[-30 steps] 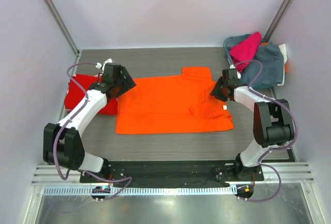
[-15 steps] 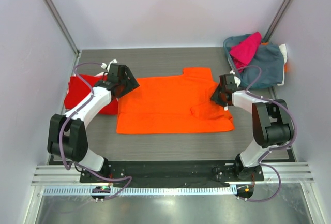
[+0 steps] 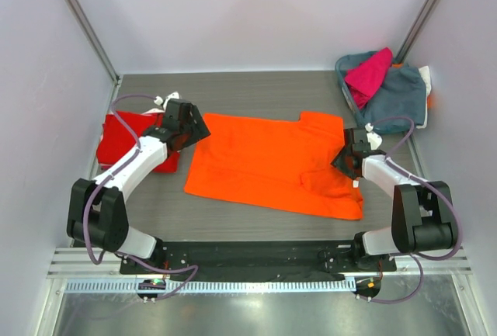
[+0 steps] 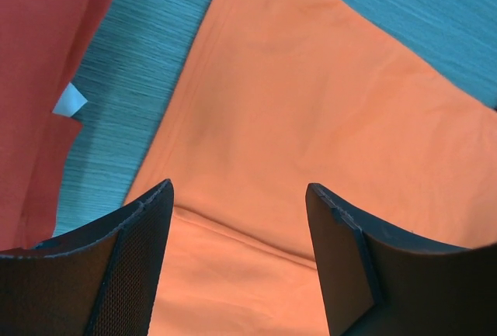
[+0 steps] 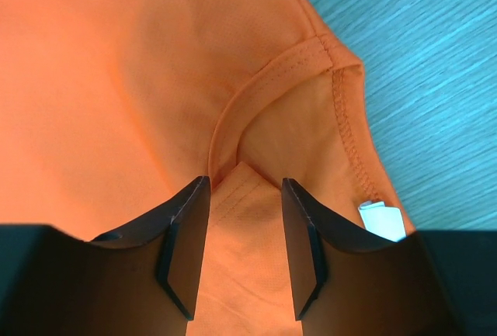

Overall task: Fold and stack the t-shirts
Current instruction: Fold the tshirt

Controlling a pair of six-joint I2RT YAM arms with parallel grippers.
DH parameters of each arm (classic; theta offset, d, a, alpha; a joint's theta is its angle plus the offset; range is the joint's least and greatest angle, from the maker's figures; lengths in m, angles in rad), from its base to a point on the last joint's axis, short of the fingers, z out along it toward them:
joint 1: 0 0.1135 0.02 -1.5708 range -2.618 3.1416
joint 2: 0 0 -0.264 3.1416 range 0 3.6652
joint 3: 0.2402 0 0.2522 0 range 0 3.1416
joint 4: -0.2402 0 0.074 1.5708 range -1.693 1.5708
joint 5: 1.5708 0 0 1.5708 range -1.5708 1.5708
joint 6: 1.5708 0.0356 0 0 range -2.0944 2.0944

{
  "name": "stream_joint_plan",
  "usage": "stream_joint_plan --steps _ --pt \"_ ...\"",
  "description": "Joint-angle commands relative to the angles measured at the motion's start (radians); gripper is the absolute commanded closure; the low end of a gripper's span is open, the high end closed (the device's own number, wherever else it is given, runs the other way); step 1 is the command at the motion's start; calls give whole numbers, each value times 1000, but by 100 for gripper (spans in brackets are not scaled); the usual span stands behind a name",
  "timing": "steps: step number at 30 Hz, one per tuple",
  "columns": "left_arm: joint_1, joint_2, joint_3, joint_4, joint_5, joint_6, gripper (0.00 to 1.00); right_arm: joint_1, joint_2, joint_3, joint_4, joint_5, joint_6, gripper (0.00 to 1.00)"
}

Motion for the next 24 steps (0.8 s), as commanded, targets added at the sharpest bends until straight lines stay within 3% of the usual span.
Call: stream_joint_plan --steps 1,12,24 --pt "-37 9 16 -10 -61 25 30 1 -41 51 -37 24 -24 52" --pt "-28 242 123 -108 -184 107 39 2 -84 48 -18 -23 -20 52" --pt "179 362 115 -65 -122 114 43 2 -104 34 -18 -23 -30 52"
